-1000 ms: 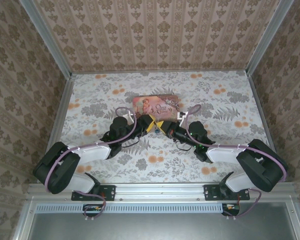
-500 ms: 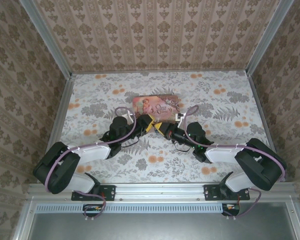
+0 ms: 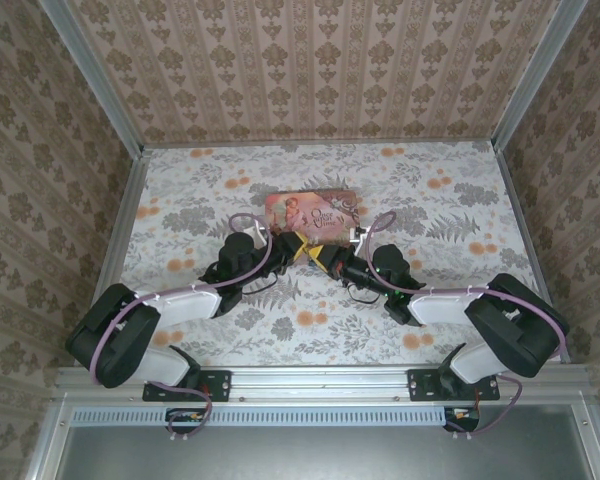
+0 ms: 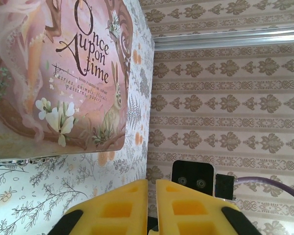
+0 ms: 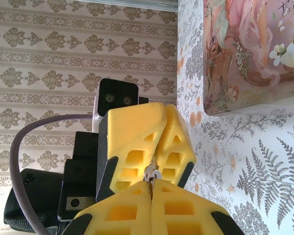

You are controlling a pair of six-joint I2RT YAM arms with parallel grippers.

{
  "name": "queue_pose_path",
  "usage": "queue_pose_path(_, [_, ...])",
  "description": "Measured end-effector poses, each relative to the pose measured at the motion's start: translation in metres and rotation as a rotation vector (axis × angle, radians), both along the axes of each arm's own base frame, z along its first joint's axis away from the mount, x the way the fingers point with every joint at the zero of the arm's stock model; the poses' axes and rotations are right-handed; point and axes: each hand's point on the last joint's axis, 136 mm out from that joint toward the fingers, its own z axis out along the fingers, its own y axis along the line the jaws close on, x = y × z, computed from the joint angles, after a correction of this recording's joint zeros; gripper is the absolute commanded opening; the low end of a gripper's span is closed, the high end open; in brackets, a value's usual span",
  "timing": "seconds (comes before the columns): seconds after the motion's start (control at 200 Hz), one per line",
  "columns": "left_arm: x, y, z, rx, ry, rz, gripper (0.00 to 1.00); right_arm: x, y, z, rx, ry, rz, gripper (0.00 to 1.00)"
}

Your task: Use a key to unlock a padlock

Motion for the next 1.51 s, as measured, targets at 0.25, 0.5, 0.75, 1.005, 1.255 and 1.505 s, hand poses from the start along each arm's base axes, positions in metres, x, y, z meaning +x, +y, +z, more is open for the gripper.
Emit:
queue_pose_path(0.25, [0.002,0.001,0.003,-0.004,-0.011,0.004,0.00,0.001,0.000,-0.004,-0.006,0.009,0.000,0.00])
queue_pose_path(0.5, [0.002,0.002,0.002,0.000,-0.008,0.007,0.00,0.004,-0.003,-0.003,0.004,0.012,-0.013,0.53])
queue_pose_path(0.75, [0.002,0.014,0.006,0.033,-0.028,0.021,0.00,0.011,-0.039,0.012,-0.031,-0.030,-0.095,0.69])
queue_pose_path(1.005, [-0.002,0.028,0.007,0.109,-0.045,0.027,0.00,0.006,-0.053,0.008,-0.160,-0.078,-0.099,0.72])
queue_pose_path(1.255, [-0.005,0.032,0.007,0.186,-0.057,0.013,0.00,0.010,-0.049,-0.019,-0.219,-0.036,-0.083,0.72])
queue_pose_path(1.505, [0.000,0.034,0.007,0.265,-0.075,0.026,0.00,0.008,-0.038,-0.015,-0.206,-0.052,-0.058,0.71])
